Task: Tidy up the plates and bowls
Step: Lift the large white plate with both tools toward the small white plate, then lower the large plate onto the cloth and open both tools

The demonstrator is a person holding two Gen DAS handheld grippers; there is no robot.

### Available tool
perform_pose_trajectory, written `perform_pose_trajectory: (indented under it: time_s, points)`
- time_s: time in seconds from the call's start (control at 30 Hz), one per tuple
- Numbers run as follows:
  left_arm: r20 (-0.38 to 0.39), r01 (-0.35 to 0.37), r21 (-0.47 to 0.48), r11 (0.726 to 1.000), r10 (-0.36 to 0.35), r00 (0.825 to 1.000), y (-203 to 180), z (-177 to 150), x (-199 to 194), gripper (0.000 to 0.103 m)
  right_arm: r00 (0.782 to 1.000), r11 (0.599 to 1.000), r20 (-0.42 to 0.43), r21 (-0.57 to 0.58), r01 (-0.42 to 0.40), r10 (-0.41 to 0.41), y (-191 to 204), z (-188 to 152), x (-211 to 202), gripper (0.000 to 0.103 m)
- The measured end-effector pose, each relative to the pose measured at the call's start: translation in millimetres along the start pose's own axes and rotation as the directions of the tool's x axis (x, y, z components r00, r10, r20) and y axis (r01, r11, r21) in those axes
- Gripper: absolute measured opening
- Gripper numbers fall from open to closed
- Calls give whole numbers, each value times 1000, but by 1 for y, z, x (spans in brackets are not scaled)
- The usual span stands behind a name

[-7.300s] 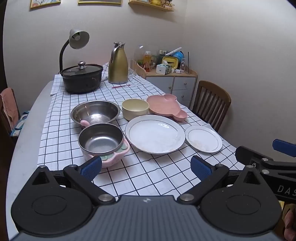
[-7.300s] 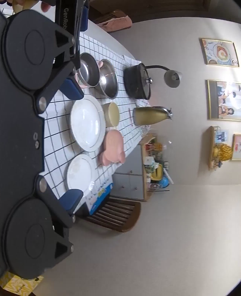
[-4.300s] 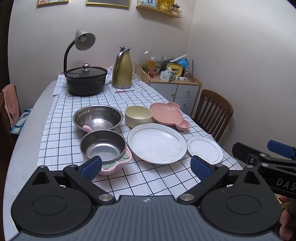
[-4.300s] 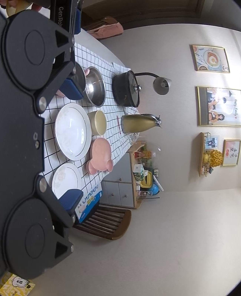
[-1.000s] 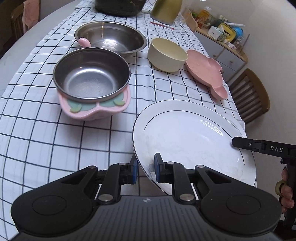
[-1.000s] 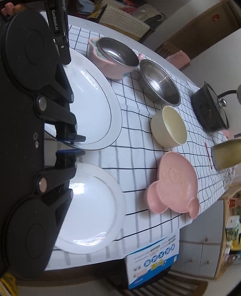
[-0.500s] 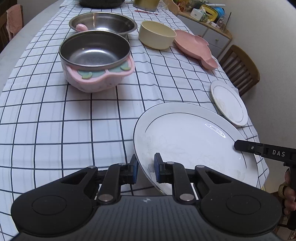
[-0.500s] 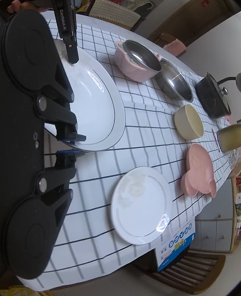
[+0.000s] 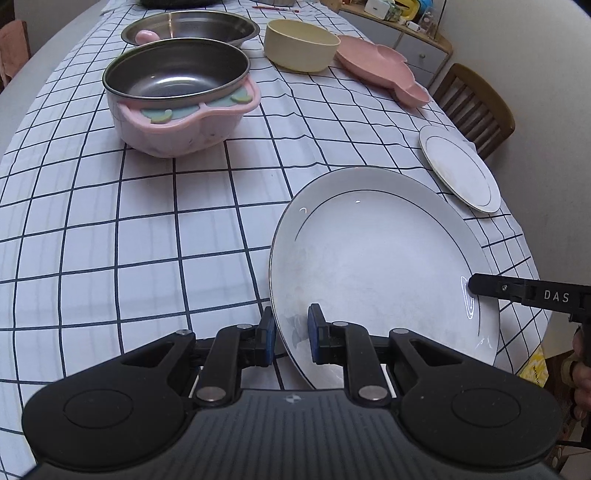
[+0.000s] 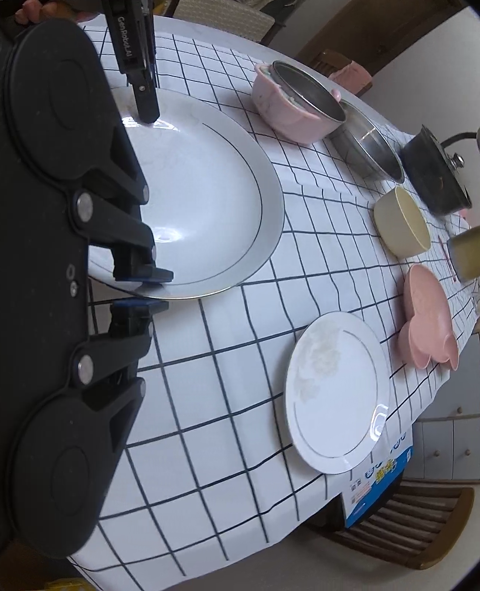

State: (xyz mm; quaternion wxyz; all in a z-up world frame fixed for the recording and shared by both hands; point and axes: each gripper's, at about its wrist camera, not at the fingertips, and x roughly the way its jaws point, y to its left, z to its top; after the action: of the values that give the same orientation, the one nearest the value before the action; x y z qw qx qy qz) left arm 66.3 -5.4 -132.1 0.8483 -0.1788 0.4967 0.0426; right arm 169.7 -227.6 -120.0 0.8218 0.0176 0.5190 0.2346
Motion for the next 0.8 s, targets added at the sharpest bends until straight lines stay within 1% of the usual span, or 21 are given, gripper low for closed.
perform_pose_trajectory:
  time_s: [0.27, 0.3, 0.43, 0.63, 0.7, 0.8]
  points:
    - [-10, 5, 22, 1000, -5, 1000, 2, 3, -1, 17, 1000, 1000, -1, -4, 19, -19, 2, 2, 1, 11]
    - [-11, 4, 26, 1000, -3, 1000, 2, 3, -1, 17, 1000, 999, 5, -14, 29, -29, 4, 2, 0, 14]
    - [-14, -7, 35, 999, 8, 1000, 3, 4, -7, 17, 997, 996, 24, -49, 75, -74, 10, 4, -6, 19]
    - [31, -43, 63, 997, 41, 999, 7, 10, -30, 17, 992, 991, 64, -71, 112, -108, 15, 9, -23, 23]
    - [48, -43, 63, 997, 40, 998, 7, 16, -37, 17, 990, 989, 87, -82, 122, -115, 20, 12, -31, 26]
    - [86, -44, 90, 995, 36, 996, 0, 26, -48, 17, 985, 987, 121, -97, 132, -120, 25, 18, -43, 30]
